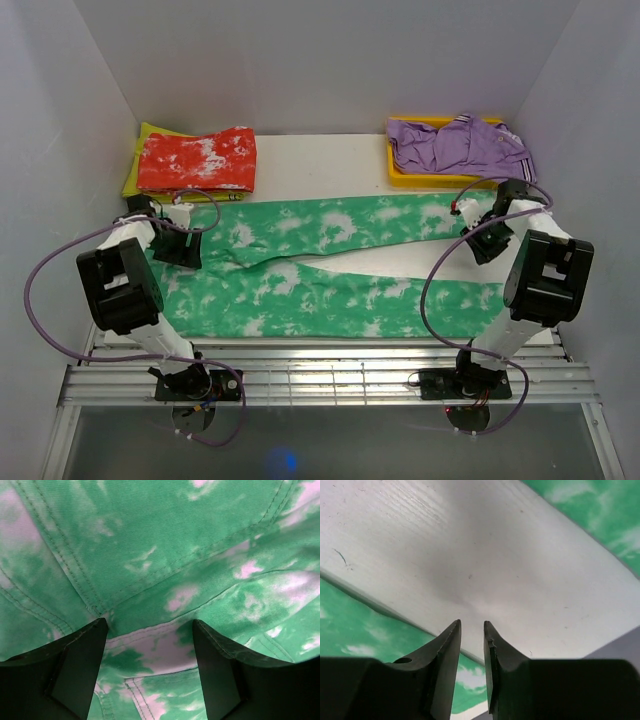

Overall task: Fold and stack the trousers
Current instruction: Flatten the trousers out

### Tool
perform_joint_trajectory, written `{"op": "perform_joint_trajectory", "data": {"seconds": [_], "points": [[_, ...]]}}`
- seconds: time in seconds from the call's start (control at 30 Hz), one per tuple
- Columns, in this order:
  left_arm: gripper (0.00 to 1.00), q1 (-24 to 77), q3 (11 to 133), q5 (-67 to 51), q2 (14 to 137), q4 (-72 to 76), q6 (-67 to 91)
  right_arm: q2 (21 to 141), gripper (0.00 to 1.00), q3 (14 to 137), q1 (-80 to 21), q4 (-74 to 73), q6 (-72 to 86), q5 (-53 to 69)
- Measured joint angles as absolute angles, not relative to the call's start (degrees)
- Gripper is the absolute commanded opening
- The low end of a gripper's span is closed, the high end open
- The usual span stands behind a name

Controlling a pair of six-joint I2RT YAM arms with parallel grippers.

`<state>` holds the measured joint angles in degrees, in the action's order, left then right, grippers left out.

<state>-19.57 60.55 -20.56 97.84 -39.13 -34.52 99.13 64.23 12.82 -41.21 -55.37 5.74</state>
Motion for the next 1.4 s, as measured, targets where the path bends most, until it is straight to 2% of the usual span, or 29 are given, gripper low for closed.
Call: {"op": "perform_joint_trajectory", "data": {"seconds": [0.13,0.23,0.37,0.53,0.7,0.83,1.17,1.4], "points": [[0.81,-19.57,60.47,-21.02,96.88,-39.9,-34.52,97.25,0.39,69.67,14.2,-44.49,-55.68,7.99],[0.87,-19.59,60.49,-21.96,96.64,-40.21,-34.26,97.49,0.45,75.02,13.98,-43.9,-53.15,10.66],[0.95,-19.59,60.49,-23.59,95.94,-40.36,-32.8,100.64,0.47,80.03,12.97,-38.44,-45.15,14.76],[0.98,-19.59,60.93,-25.8,93.12,-40.51,-30.57,108.25,0.46,80.53,11.66,-30.92,-35.09,16.93],[0.98,-19.59,61.71,-26.5,91.53,-40.45,-29.32,114.3,0.41,79.7,10.61,-26.81,-30.24,14.83],[0.98,-19.59,61.63,-26.5,91.44,-40.49,-29.08,114.8,0.4,79.26,10.48,-25.52,-29.87,12.01],[0.98,-19.59,61.32,-25.98,91.26,-40.49,-29.58,104.05,0.38,65.67,10.37,-27.27,-36.1,6.9],[0.98,-19.68,60.58,-25.98,91.0,-40.88,-29.98,100.92,0.42,64.1,11.46,-36.07,-40.38,5.06]]}}
